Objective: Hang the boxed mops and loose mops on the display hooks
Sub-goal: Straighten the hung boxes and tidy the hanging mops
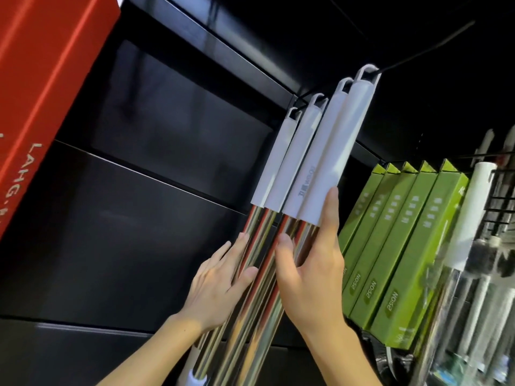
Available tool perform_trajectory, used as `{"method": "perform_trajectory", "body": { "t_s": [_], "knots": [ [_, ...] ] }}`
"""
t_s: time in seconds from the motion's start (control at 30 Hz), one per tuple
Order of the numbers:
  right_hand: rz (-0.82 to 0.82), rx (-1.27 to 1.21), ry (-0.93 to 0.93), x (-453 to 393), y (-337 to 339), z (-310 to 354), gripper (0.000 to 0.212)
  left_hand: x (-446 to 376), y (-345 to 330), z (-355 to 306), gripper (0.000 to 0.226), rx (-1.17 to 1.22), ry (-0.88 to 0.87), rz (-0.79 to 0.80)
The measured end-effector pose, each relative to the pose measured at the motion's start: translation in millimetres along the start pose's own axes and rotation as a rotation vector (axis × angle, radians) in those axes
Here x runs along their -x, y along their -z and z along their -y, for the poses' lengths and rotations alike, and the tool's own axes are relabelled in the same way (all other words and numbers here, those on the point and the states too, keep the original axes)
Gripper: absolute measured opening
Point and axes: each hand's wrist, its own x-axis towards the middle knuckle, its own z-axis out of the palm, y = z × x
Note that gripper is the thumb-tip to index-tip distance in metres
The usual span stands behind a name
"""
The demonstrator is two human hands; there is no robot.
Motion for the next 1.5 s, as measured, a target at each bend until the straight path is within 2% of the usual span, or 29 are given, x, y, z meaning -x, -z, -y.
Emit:
{"method": "perform_trajectory", "body": {
  "t_s": [0.13, 0.27, 0.4, 0.47, 0.6, 0.93, 1.1, 1.17, 1.3, 1.37, 1.5],
  "knots": [
    [0.013, -0.008, 0.008, 0, 0, 0, 0.088, -1, 1, 2, 0.077, 0.129, 0.026, 0.029],
    [0.019, -0.03, 0.002, 1, -1, -1, 0.089, -3, 1, -1, 0.064, 0.25, 0.033, -0.015],
    [0.015, -0.037, 0.005, 2, 0, -1, 0.089, -4, 5, -10, 0.047, 0.19, 0.036, -0.041],
    [0.018, -0.04, 0.006, 2, 1, -1, 0.089, -4, 8, -12, 0.046, 0.134, 0.017, -0.037],
    [0.029, -0.029, 0.013, 3, 2, -3, 0.091, -3, 9, -10, 0.058, 0.013, -0.046, -0.047],
    [0.022, -0.046, 0.003, 2, 3, 2, 0.09, -10, 11, -4, 0.072, -0.053, -0.075, -0.11],
    [0.035, -0.022, -0.001, 2, 1, -1, 0.091, -11, 11, -3, 0.069, 0.098, 0.033, -0.072],
    [0.033, -0.019, -0.005, 2, 1, -2, 0.09, -9, 13, -9, 0.076, 0.177, 0.084, -0.037],
    [0.019, -0.015, -0.015, 3, 1, 1, 0.087, -4, 16, -25, 0.103, 0.312, 0.064, 0.081],
    [0.014, -0.013, -0.014, 2, 1, 4, 0.086, -4, 17, -28, 0.109, 0.314, 0.067, 0.096],
    [0.018, -0.004, -0.008, 1, 0, 2, 0.086, -6, 19, -28, 0.107, 0.245, 0.078, 0.092]
  ]
}}
